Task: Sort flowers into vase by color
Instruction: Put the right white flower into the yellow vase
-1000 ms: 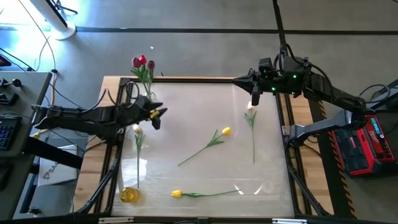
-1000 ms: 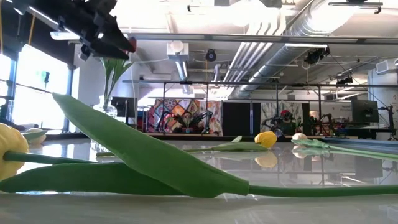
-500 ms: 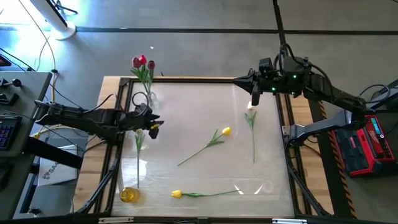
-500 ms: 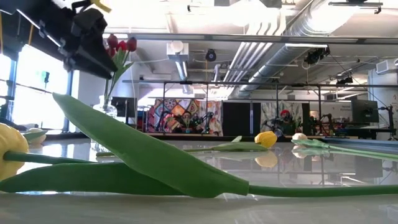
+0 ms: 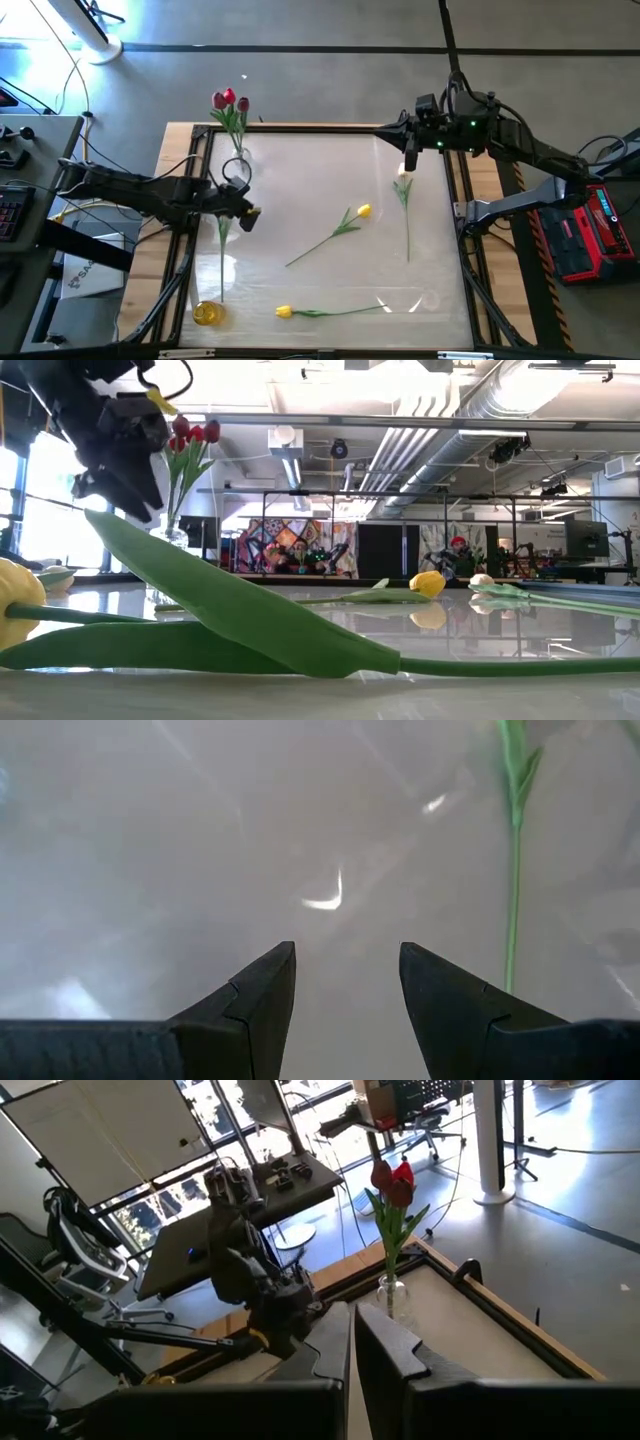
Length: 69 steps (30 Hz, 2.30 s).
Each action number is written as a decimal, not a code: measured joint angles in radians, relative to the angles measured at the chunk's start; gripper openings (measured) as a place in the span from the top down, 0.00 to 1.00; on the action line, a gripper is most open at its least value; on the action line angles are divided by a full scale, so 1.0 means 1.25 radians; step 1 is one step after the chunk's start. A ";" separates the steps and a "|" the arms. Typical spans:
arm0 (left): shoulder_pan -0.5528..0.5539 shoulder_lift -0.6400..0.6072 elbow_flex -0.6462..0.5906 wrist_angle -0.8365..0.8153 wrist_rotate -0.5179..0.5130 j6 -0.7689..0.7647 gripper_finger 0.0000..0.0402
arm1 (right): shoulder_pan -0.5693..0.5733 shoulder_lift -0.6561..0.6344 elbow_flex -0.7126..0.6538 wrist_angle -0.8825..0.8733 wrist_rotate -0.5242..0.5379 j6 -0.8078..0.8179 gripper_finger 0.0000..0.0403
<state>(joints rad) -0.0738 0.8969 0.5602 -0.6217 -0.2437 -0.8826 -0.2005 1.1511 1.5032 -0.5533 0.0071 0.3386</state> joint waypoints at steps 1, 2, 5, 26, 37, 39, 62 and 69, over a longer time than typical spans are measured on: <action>0.001 0.009 0.000 -0.001 0.016 -0.015 0.58 | 0.000 0.000 0.000 0.002 0.001 -0.003 0.98; 0.000 0.017 0.000 -0.003 0.030 -0.032 0.58 | -0.001 0.000 0.000 0.013 0.009 -0.007 0.98; 0.000 0.040 0.000 -0.012 0.072 -0.067 0.58 | -0.002 0.006 0.000 0.065 0.038 -0.024 0.98; 0.000 0.071 0.000 -0.023 0.132 -0.152 0.58 | -0.002 0.076 0.001 0.087 0.055 0.068 0.98; 0.000 0.071 0.000 -0.025 0.188 -0.152 0.68 | -0.002 0.244 0.000 -0.057 0.045 0.095 0.98; 0.000 0.071 0.000 -0.025 0.196 -0.152 0.70 | -0.008 0.268 0.000 -0.055 0.014 0.136 0.98; -0.022 0.071 0.000 0.004 0.152 -0.148 0.85 | 0.113 0.258 -0.001 -0.591 0.208 0.473 0.98; -0.022 0.071 0.000 0.041 0.167 -0.137 0.85 | 0.206 0.207 -0.001 -0.744 0.231 0.631 0.98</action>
<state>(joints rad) -0.1009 0.9852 0.5606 -0.5707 -0.0345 -1.0542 0.0574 1.4093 1.5024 -1.4829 0.2958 1.1274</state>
